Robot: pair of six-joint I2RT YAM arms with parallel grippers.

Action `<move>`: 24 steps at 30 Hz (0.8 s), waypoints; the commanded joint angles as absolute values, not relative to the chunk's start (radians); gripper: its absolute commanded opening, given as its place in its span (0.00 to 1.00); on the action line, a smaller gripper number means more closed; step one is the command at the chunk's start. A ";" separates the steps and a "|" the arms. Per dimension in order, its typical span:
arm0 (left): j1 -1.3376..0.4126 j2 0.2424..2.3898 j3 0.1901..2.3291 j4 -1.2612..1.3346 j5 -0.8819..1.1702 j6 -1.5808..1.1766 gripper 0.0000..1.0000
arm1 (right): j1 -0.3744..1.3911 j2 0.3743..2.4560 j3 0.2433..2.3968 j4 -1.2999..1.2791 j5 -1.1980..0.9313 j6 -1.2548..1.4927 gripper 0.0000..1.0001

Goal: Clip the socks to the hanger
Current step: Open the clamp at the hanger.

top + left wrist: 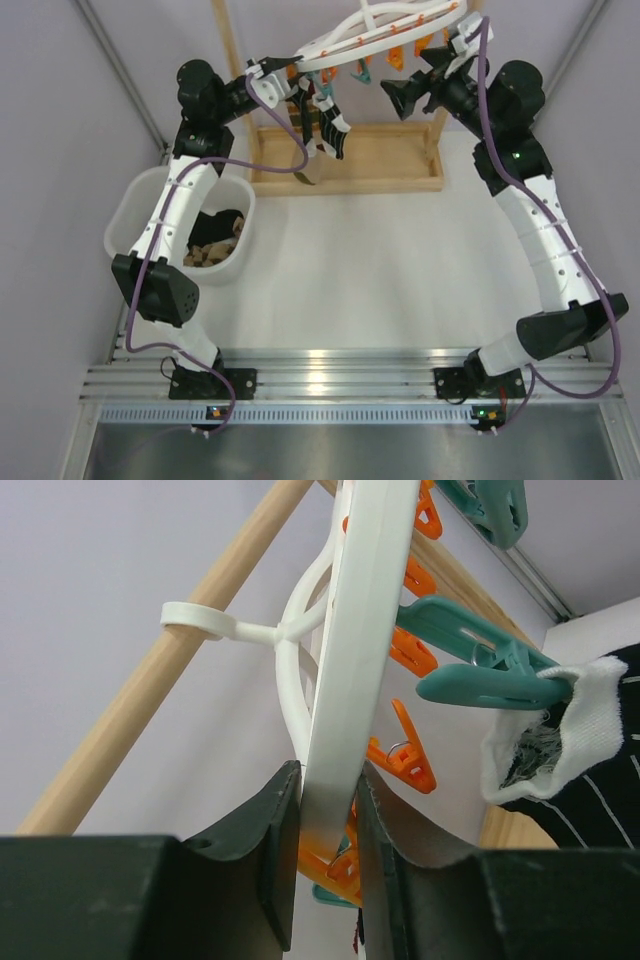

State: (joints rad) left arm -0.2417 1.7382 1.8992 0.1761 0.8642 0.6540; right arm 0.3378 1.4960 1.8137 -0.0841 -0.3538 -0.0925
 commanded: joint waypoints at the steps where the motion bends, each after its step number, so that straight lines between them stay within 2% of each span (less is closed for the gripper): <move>1: -0.262 1.704 1.942 0.146 0.870 0.693 0.05 | 0.313 1.442 1.787 -0.141 -0.633 -0.106 1.00; 9: -0.268 1.695 1.942 0.129 0.861 0.693 0.05 | 0.330 1.488 1.871 -0.247 -0.583 -0.120 1.00; 14: -0.270 1.692 1.939 0.120 0.853 0.707 0.05 | 0.353 1.396 1.729 -0.179 -0.571 -0.213 1.00; 20: -0.272 1.693 1.942 0.118 0.850 0.709 0.05 | 0.406 1.399 1.759 -0.359 -0.528 -0.253 1.00; 24: -0.272 1.690 1.939 0.117 0.850 0.707 0.06 | 0.446 1.402 1.752 -0.313 -0.502 -0.253 1.00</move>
State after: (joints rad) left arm -0.2550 1.7309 1.9095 0.1181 0.8333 0.6880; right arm 0.4149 1.4273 1.7222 -0.3302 -0.5220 -0.2295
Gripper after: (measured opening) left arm 0.305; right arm 0.996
